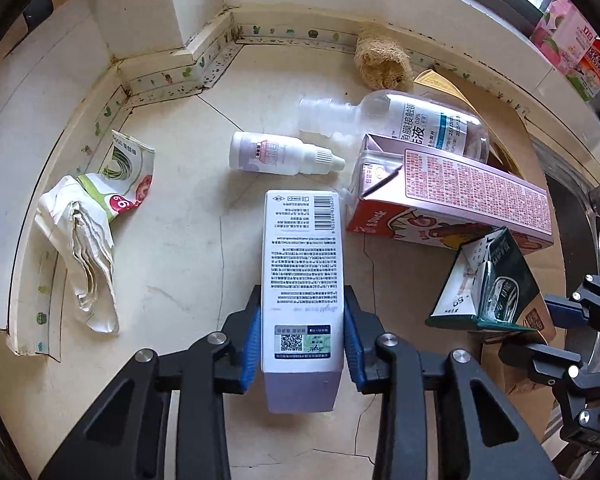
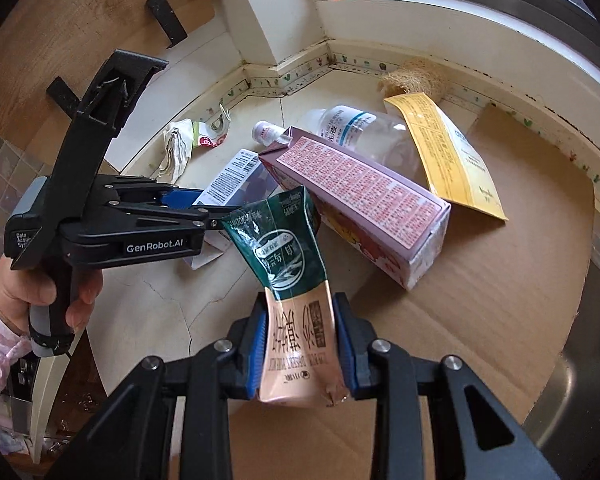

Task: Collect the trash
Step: 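Grasp the white medicine box with the left tool while the right tool grasps the green-and-tan pouch, then carry the white box and green pouch down over the floor bin with both tools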

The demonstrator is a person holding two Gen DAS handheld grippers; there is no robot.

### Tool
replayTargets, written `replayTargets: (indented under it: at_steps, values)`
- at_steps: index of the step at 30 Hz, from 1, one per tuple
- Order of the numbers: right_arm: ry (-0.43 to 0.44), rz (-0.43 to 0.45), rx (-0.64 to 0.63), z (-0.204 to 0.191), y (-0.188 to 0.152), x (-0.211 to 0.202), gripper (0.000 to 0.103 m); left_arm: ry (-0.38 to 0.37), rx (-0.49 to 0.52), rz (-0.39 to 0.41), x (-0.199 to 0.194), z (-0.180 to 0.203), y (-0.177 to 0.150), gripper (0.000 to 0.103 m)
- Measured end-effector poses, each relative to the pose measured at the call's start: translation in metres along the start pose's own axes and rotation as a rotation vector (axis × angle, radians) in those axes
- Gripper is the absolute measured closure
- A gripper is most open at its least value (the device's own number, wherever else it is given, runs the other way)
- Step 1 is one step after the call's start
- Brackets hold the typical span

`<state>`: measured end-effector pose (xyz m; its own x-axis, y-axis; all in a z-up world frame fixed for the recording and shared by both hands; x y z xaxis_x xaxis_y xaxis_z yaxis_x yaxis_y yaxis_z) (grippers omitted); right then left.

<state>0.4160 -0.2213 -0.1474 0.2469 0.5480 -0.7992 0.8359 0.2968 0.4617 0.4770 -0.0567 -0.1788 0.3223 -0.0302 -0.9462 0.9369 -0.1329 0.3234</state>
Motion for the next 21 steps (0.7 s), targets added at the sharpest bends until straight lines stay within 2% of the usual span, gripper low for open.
replayTargets:
  at_steps: [8, 13, 21]
  values:
    - [0.008, 0.040, 0.051, -0.007, -0.015, -0.017, 0.072, 0.011, -0.007, 0.038, -0.033, 0.010, -0.023, 0.070]
    - [0.009, 0.106, 0.082, -0.023, -0.037, -0.044, 0.072, 0.005, -0.012, 0.044, -0.074, 0.012, -0.058, 0.070]
    - [-0.006, 0.173, 0.129, -0.058, -0.099, -0.099, 0.072, -0.084, -0.055, 0.134, -0.164, 0.020, -0.130, 0.070]
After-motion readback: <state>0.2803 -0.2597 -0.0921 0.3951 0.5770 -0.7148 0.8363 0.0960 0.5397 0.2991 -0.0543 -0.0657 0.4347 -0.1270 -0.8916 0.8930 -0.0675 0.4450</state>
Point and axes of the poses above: each gripper's, at about its wrist camera, not at the fingertips, and x roughly the way its jaws point, z to its right, y to its top, the point moved 1 cm from there along x, roughly the way its jaws point, and after that the axes turned 6 degrees about y, right-handed, at the moved point
